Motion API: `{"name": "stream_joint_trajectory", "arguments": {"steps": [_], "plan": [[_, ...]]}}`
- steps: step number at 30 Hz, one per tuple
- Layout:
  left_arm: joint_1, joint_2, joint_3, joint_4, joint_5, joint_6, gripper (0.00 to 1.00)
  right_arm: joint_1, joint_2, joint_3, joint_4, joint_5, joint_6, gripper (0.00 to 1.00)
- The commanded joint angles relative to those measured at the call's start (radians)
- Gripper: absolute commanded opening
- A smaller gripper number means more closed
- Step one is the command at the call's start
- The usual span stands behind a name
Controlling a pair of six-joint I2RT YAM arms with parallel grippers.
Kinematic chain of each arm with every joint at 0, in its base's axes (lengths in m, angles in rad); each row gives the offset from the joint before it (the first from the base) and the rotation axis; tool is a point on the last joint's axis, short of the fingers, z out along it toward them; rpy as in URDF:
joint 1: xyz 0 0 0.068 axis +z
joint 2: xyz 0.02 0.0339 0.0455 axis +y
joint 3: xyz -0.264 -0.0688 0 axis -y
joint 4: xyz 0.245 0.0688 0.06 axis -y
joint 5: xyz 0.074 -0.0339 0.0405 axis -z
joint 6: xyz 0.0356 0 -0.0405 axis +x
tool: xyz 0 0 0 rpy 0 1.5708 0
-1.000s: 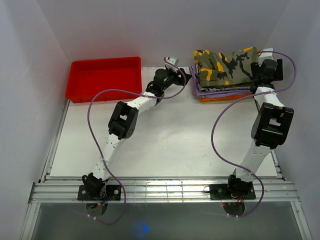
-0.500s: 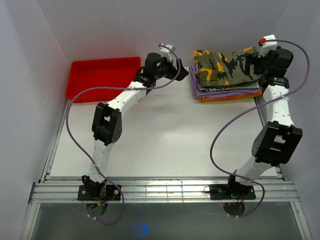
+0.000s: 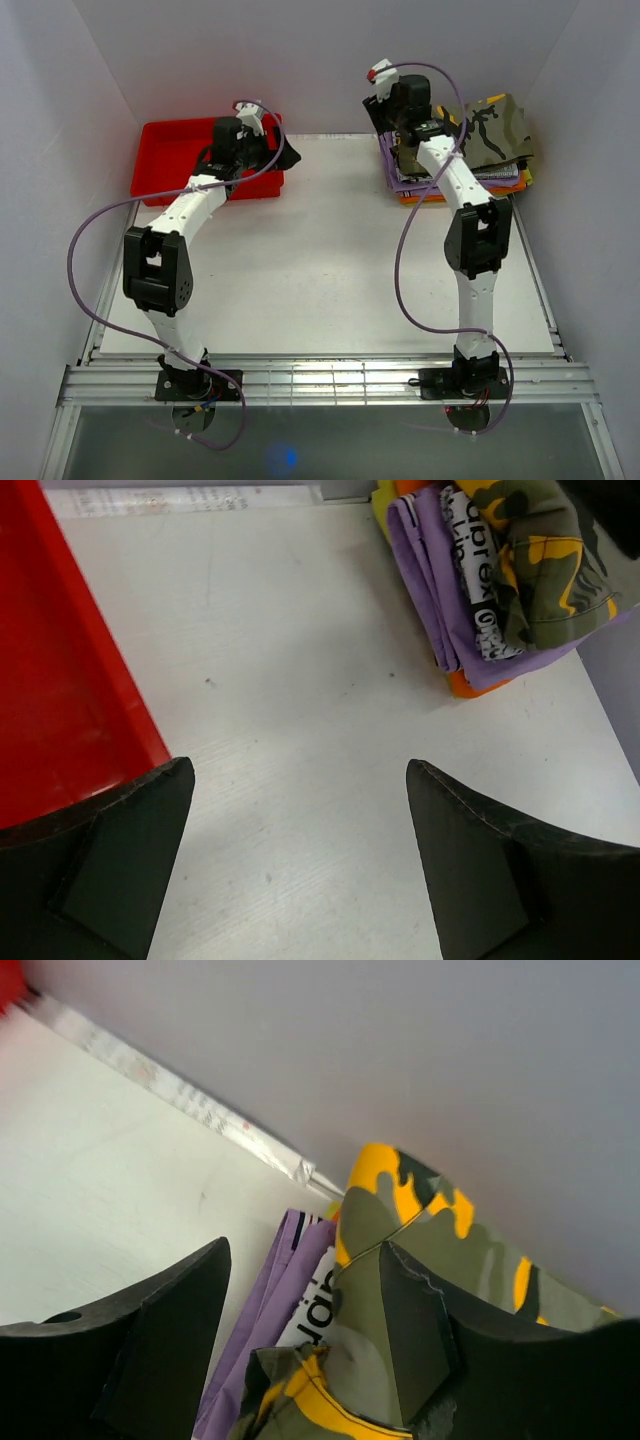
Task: Fold and stack the trousers
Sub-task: Neatly place the folded trousers to the corner
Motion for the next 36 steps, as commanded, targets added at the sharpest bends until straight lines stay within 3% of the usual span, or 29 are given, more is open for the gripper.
{"name": "stream_joint_trajectory", "arguments": {"steps": [1,5,10,19,25,26,29,36], "plan": [[0.021,-0.137,-0.059,-0.025,0.008,-0.002,0.98,0.062,0.056,0.068,-0.007,0.235,-0.104,0.67],[0.070,-0.188,-0.111,-0.030,0.011,-0.022,0.98,0.112,0.089,-0.003,0.118,0.390,-0.210,0.66],[0.104,-0.205,-0.140,-0.031,0.025,-0.044,0.98,0.116,0.175,0.053,0.198,0.534,-0.282,0.68],[0.133,-0.179,-0.127,-0.063,0.051,-0.064,0.98,0.098,0.263,0.028,0.343,0.614,-0.376,0.69],[0.149,-0.182,-0.131,-0.087,0.051,-0.070,0.98,0.070,0.344,0.085,0.384,0.640,-0.375,0.53],[0.150,-0.182,-0.133,-0.093,0.054,-0.068,0.98,0.069,0.352,0.092,0.389,0.639,-0.369,0.39],[0.153,-0.188,-0.133,-0.103,0.054,-0.061,0.98,0.063,0.335,0.091,0.421,0.618,-0.309,0.21],[0.159,-0.208,-0.153,-0.114,0.059,-0.062,0.98,0.049,0.270,0.063,0.453,0.571,-0.088,0.16]]}}
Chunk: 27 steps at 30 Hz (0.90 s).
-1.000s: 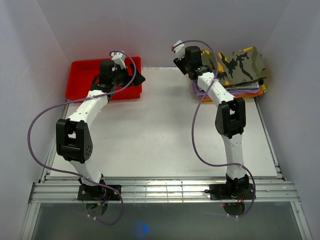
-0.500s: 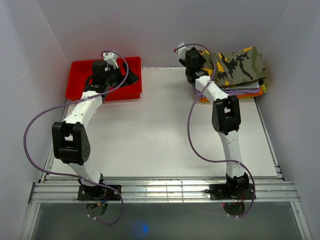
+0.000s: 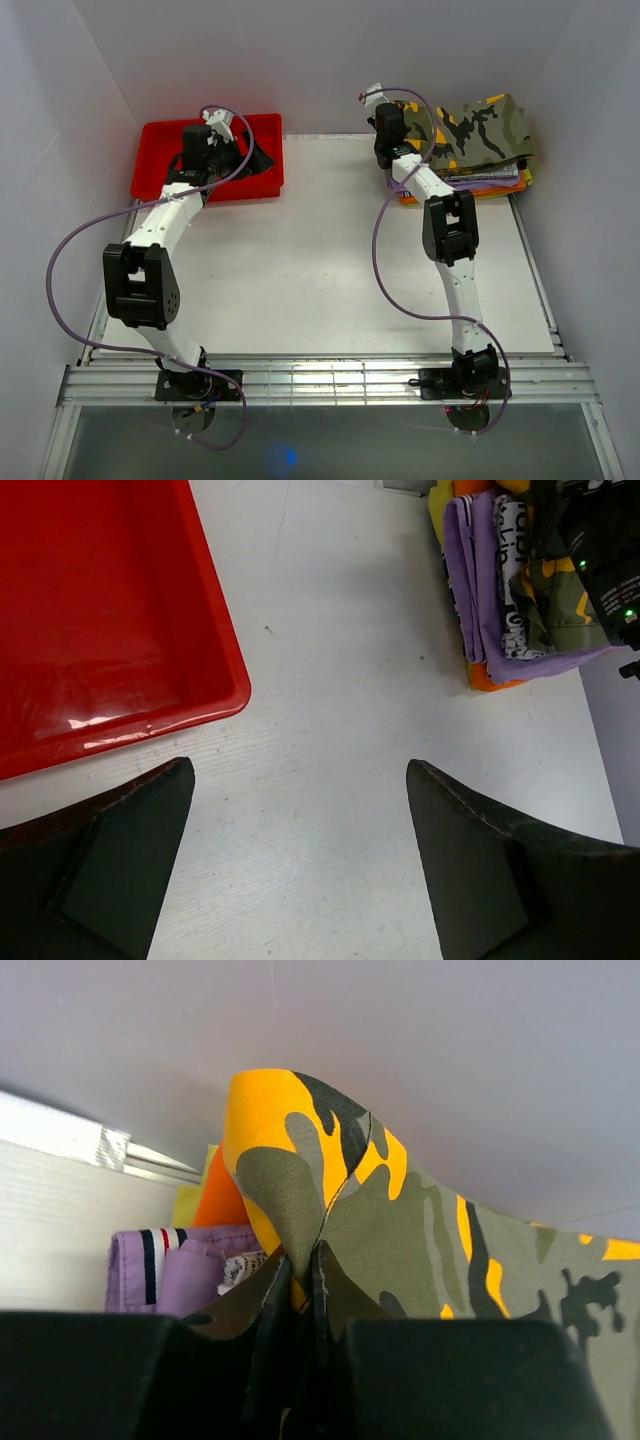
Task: Fold and stack the trousers
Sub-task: Neatly place the folded trousers to the corner
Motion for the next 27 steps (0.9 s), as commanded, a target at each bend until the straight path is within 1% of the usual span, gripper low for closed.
{"name": "stream_joint_trajectory", "arguments": {"steps": [1,3,4,5,7,8,10,11,12,14,15,16,17,18,19,20,21,22,23,24,25,26,27], "plan": [[0.006,-0.058,-0.007,-0.018,0.024,-0.002,0.98,-0.023,-0.086,0.019,0.066,-0.026,0.213,0.16],[0.008,-0.058,-0.006,-0.021,0.024,0.001,0.98,-0.032,-0.092,0.024,0.038,-0.056,0.258,0.21],[0.008,-0.058,0.003,-0.025,0.026,0.010,0.98,-0.036,-0.092,0.027,0.027,-0.060,0.272,0.27],[0.008,-0.048,0.009,-0.043,0.026,0.013,0.98,-0.036,-0.093,0.026,0.012,-0.064,0.292,0.40],[0.011,-0.032,0.054,-0.080,0.017,0.021,0.98,-0.042,-0.101,0.016,0.006,-0.072,0.304,0.61],[0.012,-0.006,0.077,-0.133,0.015,0.028,0.98,-0.045,-0.121,-0.002,0.001,-0.083,0.326,0.71],[0.015,0.022,0.123,-0.190,0.012,0.044,0.98,-0.056,-0.154,-0.031,-0.005,-0.121,0.350,0.80],[0.017,0.037,0.158,-0.228,0.017,0.076,0.98,-0.056,-0.196,-0.063,-0.002,-0.139,0.357,0.90],[0.018,0.039,0.167,-0.239,0.018,0.093,0.98,-0.060,-0.217,-0.077,-0.004,-0.170,0.361,0.93],[0.026,0.035,0.177,-0.256,0.024,0.123,0.98,-0.062,-0.286,-0.099,-0.014,-0.204,0.366,0.98],[0.028,0.039,0.195,-0.268,0.024,0.143,0.98,-0.069,-0.315,-0.123,-0.023,-0.260,0.378,0.94],[0.031,0.044,0.209,-0.285,0.015,0.156,0.98,-0.074,-0.346,-0.141,-0.030,-0.280,0.387,0.92],[0.034,0.051,0.226,-0.334,0.009,0.166,0.98,-0.079,-0.412,-0.157,-0.036,-0.308,0.396,0.90],[0.037,0.074,0.270,-0.368,0.004,0.182,0.98,-0.089,-0.443,-0.178,-0.051,-0.377,0.401,0.90],[0.043,0.088,0.298,-0.402,-0.002,0.192,0.98,-0.092,-0.472,-0.188,-0.089,-0.403,0.412,0.90],[0.044,0.102,0.324,-0.473,-0.005,0.206,0.98,-0.095,-0.534,-0.201,-0.111,-0.425,0.419,0.90],[0.048,0.111,0.360,-0.501,-0.008,0.235,0.98,-0.111,-0.567,-0.232,-0.137,-0.493,0.426,0.90],[0.048,0.117,0.370,-0.523,-0.008,0.252,0.98,-0.118,-0.598,-0.250,-0.158,-0.529,0.430,0.90],[0.051,0.113,0.373,-0.560,0.006,0.268,0.98,-0.126,-0.659,-0.272,-0.242,-0.549,0.430,0.90],[0.051,0.110,0.376,-0.580,0.015,0.284,0.98,-0.138,-0.691,-0.299,-0.276,-0.592,0.424,0.90],[0.051,0.096,0.378,-0.612,0.023,0.312,0.98,-0.146,-0.722,-0.371,-0.308,-0.647,0.403,0.90],[0.051,0.088,0.375,-0.624,0.026,0.320,0.98,-0.161,-0.783,-0.407,-0.382,-0.679,0.390,0.90],[0.051,0.078,0.367,-0.636,0.026,0.329,0.98,-0.169,-0.814,-0.443,-0.416,-0.724,0.377,0.90]]}}
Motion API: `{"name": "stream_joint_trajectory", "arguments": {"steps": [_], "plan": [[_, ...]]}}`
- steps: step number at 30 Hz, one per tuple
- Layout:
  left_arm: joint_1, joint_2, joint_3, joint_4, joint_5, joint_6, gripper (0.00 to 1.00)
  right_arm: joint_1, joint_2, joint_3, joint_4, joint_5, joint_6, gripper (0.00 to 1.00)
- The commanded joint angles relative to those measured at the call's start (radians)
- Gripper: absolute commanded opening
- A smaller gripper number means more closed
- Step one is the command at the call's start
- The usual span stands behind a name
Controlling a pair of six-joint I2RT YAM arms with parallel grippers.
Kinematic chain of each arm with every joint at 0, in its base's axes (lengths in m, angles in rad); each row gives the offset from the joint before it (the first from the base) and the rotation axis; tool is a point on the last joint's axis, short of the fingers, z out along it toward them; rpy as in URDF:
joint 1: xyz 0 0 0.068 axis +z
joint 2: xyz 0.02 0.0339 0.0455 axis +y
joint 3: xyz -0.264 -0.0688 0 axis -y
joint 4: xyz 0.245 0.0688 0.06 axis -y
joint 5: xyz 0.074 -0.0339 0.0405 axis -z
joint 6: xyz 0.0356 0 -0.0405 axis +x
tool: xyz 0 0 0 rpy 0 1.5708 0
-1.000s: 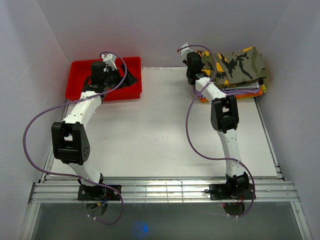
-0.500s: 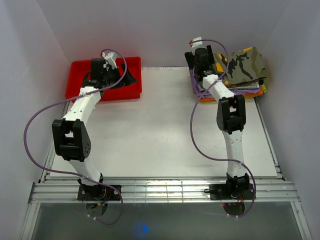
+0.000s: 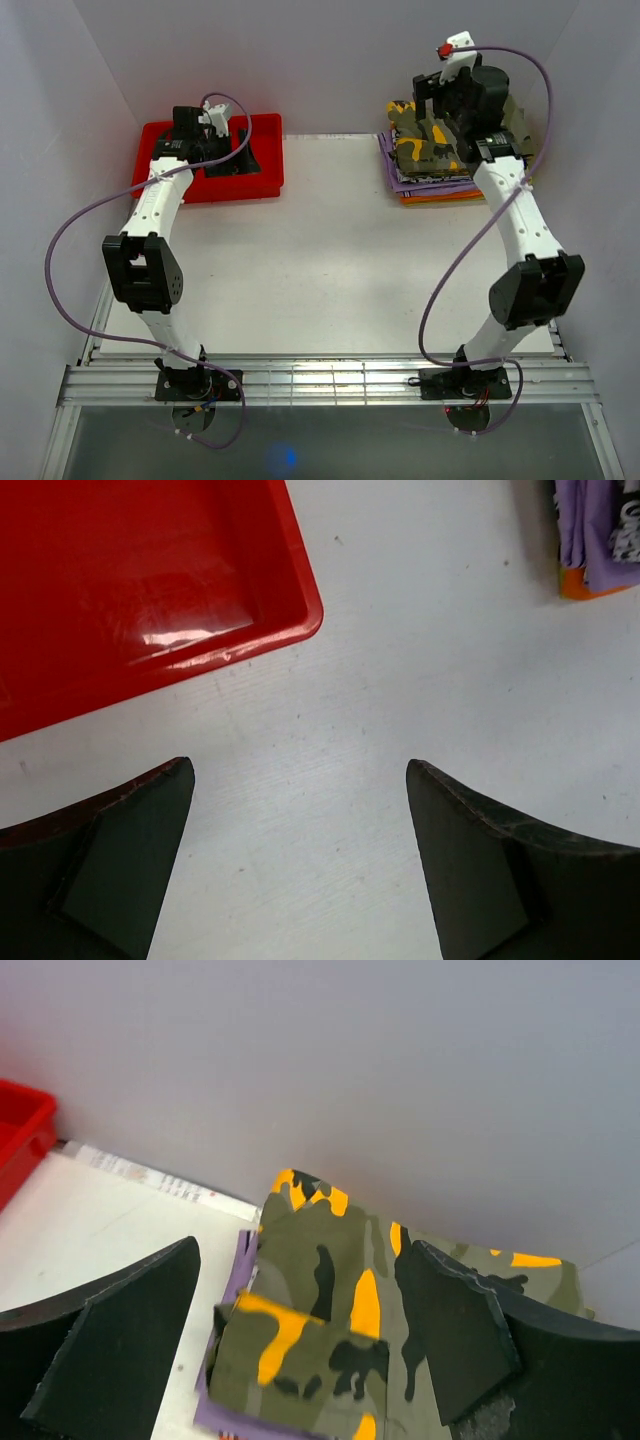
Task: Fold and stack the trousers
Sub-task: Neatly place the folded trousers to the corner
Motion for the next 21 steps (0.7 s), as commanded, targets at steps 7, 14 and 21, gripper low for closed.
{"name": "stream_joint_trajectory", "arguments": {"steps": [7,14,21], "plan": [[0.004,-0.213,-0.185,-0.126,-0.073,0.128,0.98,-0.081,-0.359,-0.503,-0.417,-0.323,-0.118,0.90],[0.004,-0.374,-0.383,-0.115,-0.098,0.179,0.98,-0.081,-0.638,-0.855,-0.483,-0.316,-0.167,0.90],[0.004,-0.457,-0.490,-0.120,-0.104,0.169,0.98,-0.098,-0.754,-0.968,-0.508,-0.336,-0.138,0.90]]}}
